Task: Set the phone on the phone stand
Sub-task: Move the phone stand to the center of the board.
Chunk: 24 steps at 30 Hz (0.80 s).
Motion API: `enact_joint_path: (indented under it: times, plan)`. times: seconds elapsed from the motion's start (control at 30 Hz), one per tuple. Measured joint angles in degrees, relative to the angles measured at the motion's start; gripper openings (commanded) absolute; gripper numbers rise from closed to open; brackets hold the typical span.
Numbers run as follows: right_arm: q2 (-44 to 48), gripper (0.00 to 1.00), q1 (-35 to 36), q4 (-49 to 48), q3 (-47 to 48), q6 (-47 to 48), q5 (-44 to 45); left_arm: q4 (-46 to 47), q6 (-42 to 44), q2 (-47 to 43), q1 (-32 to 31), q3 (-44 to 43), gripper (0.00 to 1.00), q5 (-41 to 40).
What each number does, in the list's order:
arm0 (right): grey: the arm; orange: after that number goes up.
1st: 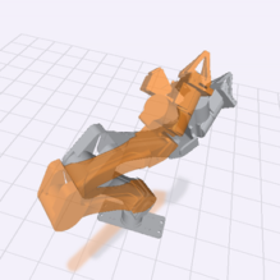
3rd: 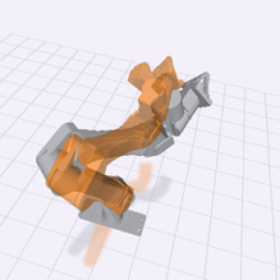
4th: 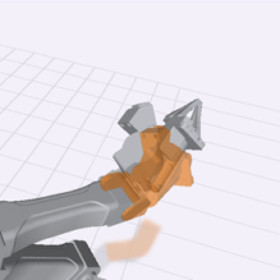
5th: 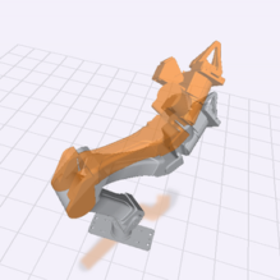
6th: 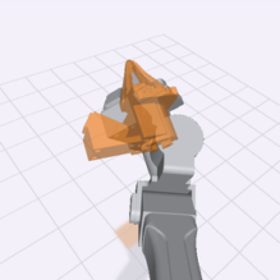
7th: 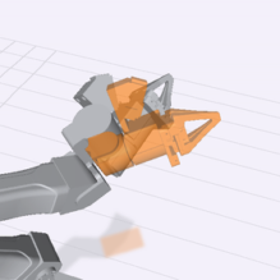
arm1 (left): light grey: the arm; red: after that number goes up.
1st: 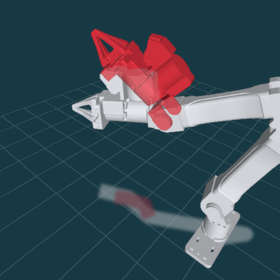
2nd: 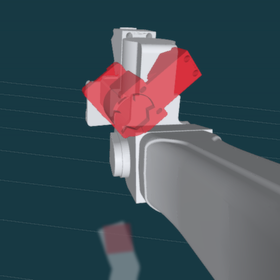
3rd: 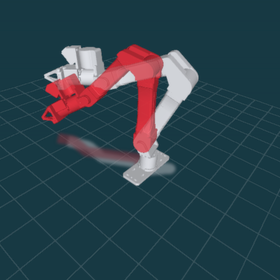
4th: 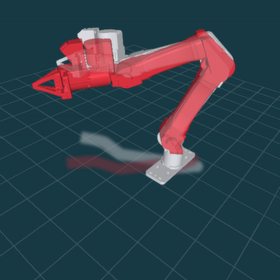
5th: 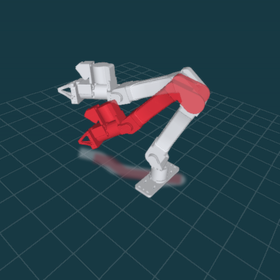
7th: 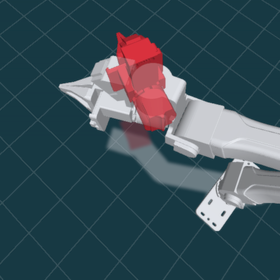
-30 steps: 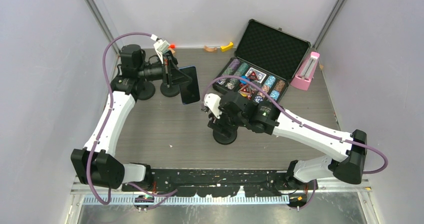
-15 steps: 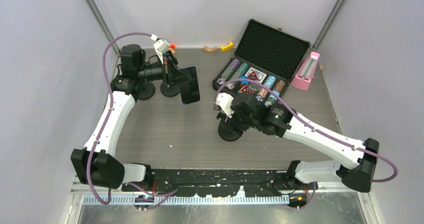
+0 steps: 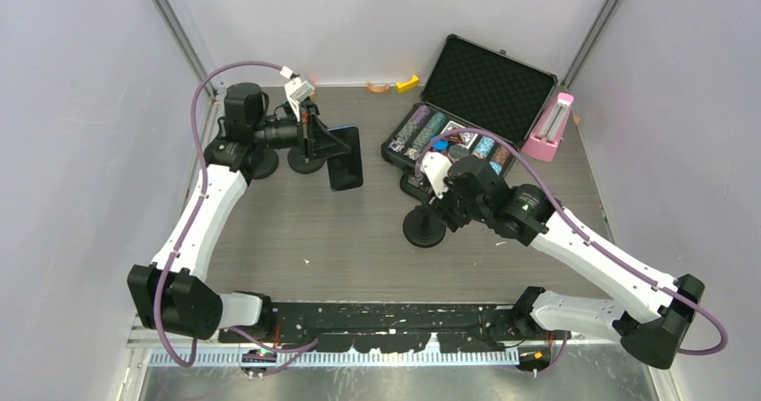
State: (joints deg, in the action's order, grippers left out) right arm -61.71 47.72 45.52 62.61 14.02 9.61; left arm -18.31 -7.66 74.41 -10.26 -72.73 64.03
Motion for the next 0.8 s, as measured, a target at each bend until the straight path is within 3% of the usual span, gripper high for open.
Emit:
enact_joint_path:
  times: [0.5,0.8]
  plan:
    - [1.16,0.34,-4.7,0.44,-1.36,-1.53,-5.18,-2.05,4.11,-1.05,-3.67,0.55,0.0,0.0]
    - [1.36,0.36,-5.18,0.68,-1.36,-1.51,-5.64,-2.58,5.16,-1.46,-4.42,0.59,0.0,-0.24]
